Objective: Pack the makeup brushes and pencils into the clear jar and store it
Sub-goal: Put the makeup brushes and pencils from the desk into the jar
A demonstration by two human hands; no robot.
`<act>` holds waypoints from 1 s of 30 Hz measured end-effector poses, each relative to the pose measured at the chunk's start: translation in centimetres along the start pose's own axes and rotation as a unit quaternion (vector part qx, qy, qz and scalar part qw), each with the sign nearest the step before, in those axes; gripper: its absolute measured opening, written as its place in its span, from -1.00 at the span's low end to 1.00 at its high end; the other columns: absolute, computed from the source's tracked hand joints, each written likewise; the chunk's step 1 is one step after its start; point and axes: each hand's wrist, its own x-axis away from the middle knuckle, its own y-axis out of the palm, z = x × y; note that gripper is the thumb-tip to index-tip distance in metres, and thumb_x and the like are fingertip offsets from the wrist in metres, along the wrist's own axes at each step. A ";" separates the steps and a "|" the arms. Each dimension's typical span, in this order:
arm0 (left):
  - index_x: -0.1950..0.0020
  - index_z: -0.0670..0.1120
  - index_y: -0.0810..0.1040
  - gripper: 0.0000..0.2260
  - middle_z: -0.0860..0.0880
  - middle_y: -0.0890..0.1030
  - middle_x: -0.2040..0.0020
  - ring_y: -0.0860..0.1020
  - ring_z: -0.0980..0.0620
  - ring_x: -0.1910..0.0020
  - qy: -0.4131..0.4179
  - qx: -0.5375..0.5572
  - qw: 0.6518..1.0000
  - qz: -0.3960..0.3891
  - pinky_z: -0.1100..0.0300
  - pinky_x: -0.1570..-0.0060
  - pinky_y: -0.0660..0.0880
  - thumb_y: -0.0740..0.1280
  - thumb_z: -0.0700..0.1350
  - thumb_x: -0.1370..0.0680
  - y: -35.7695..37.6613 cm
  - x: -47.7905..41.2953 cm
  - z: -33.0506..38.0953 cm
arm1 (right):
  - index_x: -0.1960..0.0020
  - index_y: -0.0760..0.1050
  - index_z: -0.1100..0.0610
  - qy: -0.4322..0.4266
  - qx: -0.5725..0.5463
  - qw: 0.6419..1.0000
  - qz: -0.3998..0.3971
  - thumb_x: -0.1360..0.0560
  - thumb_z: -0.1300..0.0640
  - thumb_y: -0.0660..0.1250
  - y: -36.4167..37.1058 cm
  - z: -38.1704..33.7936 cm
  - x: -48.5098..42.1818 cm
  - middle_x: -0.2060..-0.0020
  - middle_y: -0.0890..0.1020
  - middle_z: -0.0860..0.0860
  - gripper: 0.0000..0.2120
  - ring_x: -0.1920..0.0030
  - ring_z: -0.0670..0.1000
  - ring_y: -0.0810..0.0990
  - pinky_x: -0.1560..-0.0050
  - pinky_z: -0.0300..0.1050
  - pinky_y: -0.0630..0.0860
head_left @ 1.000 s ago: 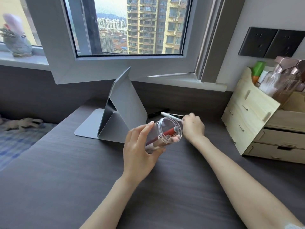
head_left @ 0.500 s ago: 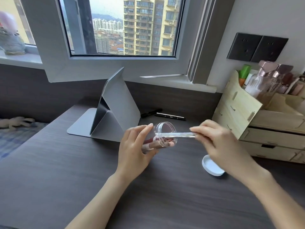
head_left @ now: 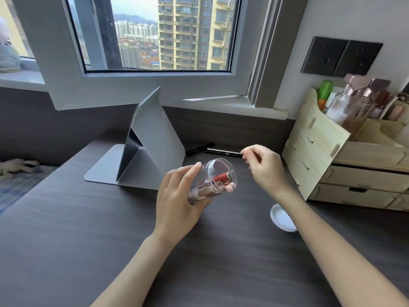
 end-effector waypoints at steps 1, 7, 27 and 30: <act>-0.29 -0.08 0.42 -0.36 -0.03 0.54 -0.16 0.43 0.04 -0.12 -0.002 0.002 1.000 0.001 0.44 -0.19 0.24 0.52 0.00 -0.27 0.0 0.0 0.0 | 0.06 0.60 0.25 0.015 0.053 0.998 -0.015 -0.54 0.22 0.24 1.1 1.7 -1.2 0.15 0.66 0.13 -0.82 0.10 0.05 0.60 0.06 -0.07 0.49; -0.31 -0.06 0.39 -0.33 -0.03 0.55 -0.13 0.43 0.06 -0.12 -0.026 0.021 0.999 0.012 0.48 -0.19 0.23 0.53 0.00 -0.25 0.1 0.3 0.1 | -0.25 0.45 0.19 0.031 0.293 0.948 -0.122 -0.55 0.14 0.21 6.9 7.6 -6.0 -0.20 0.54 0.15 -0.71 -0.20 0.21 0.43 -0.19 0.04 0.38; -0.31 -0.06 0.39 -0.26 -0.05 0.56 -0.14 0.41 0.07 -0.13 -0.039 0.013 0.999 -0.001 0.49 -0.19 0.22 0.62 -0.08 -0.20 0.0 0.2 0.0 | 0.16 0.49 -0.03 0.080 -0.138 0.987 -0.025 -0.54 0.27 0.24 -2.2 0.8 -1.0 0.31 0.54 0.01 -0.78 0.40 -0.16 0.45 0.30 -0.15 0.39; -0.31 -0.07 0.40 -0.26 -0.05 0.56 -0.14 0.41 0.07 -0.13 -0.039 0.012 0.999 -0.001 0.51 -0.19 0.19 0.62 -0.08 -0.20 0.0 0.2 0.1 | 0.18 0.59 0.02 0.044 -0.178 0.982 -0.043 -0.49 0.31 0.32 -6.6 -2.3 2.4 0.36 0.61 -0.07 -0.78 0.41 -0.18 0.49 0.33 -0.38 0.37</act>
